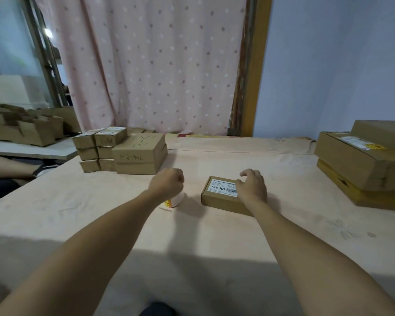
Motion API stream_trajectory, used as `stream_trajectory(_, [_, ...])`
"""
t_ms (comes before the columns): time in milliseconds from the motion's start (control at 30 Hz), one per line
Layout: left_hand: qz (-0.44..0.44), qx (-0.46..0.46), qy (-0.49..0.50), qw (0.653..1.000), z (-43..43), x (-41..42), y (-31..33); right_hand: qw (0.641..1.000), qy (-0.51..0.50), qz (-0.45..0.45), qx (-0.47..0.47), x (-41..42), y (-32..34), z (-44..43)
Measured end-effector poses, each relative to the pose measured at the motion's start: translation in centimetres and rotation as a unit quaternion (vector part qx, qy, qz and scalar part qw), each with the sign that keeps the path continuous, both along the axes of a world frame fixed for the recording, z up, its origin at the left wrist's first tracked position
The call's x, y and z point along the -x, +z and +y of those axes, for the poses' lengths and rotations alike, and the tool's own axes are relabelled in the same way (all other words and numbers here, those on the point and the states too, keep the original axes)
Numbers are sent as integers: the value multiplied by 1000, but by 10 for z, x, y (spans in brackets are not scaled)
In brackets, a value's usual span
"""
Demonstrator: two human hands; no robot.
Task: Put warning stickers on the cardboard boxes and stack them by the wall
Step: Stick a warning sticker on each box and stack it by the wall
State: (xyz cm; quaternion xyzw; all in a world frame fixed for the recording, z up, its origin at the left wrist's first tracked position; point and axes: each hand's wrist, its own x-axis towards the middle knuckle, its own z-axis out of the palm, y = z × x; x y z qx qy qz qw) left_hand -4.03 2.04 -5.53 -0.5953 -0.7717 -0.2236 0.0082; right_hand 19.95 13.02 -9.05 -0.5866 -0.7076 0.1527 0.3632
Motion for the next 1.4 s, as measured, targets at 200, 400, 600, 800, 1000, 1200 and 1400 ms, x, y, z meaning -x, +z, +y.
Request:
stream_trajectory(200, [107,106,-74,986,-34,46,-6,990,141,-12,-3,53,7,-21])
stream_trajectory(400, [196,86,-114,970,-29,54,-26,967,245,-71,17,93,1,-40])
stream_trajectory(600, [147,11,-114,983,-25,55,-28,947,301,-114,18,117,0,-53])
stream_trajectory(800, [-214,-43,-38,975,-23,52,-3,952,299,-63,20,120,6,-53])
stream_trajectory(1000, [-413,-79,-27,907,-17,41,14,964,264,-2,17,117,22,-53])
stream_trajectory(1200, [-456,-36,-127,880,-22,34,21,963,253,88,37,96,28,-49])
stream_trajectory(1400, [-435,-13,-175,883,-20,28,18,952,261,136,80,82,31,-41])
